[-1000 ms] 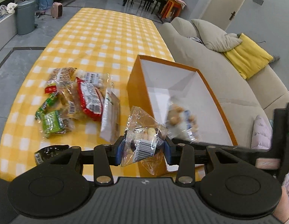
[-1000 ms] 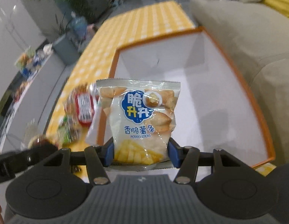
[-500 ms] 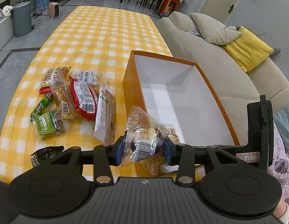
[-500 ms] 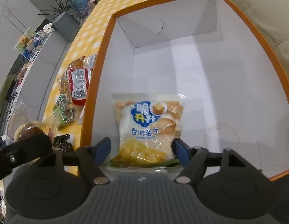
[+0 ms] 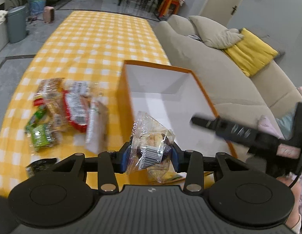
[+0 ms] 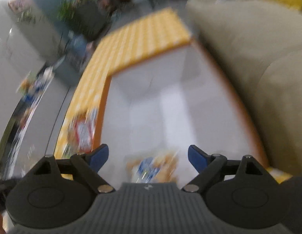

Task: Organize snacks
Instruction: 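Carry both packets over the box and open the right gripper to drop the potato-stick bag, then lower the clear candy packet into the box and open the left gripper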

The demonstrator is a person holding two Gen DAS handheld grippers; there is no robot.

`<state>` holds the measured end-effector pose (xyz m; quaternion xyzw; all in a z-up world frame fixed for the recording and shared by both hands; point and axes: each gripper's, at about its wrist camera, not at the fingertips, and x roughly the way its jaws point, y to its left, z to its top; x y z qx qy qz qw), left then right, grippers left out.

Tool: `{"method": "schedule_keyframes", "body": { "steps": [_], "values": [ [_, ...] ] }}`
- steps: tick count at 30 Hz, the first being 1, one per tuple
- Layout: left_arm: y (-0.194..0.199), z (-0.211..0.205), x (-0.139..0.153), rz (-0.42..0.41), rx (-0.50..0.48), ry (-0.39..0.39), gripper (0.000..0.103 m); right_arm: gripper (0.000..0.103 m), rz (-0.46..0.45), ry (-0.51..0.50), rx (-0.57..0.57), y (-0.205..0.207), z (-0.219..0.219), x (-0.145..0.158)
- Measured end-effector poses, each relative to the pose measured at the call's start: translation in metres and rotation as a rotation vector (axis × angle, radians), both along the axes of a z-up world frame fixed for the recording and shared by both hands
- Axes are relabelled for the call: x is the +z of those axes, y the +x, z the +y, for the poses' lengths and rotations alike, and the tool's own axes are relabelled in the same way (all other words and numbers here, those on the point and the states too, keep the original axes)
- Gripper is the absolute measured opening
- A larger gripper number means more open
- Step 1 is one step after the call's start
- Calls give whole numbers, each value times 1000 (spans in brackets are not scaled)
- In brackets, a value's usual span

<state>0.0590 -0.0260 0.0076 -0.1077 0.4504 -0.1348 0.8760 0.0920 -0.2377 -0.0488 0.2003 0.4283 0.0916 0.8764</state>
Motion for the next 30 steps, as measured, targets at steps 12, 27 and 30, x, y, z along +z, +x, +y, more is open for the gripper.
{"method": "schedule_keyframes", "body": {
  "steps": [12, 27, 30],
  "values": [
    [59, -93, -44, 190, -206, 275, 47, 86, -149, 43, -140, -13, -37, 6],
    [98, -122, -93, 460, -277, 465, 45, 84, -81, 91, -186, -7, -53, -9],
    [107, -127, -103, 510, -292, 454, 48, 81, -89, 117, -214, -9, -61, -8]
  ]
}}
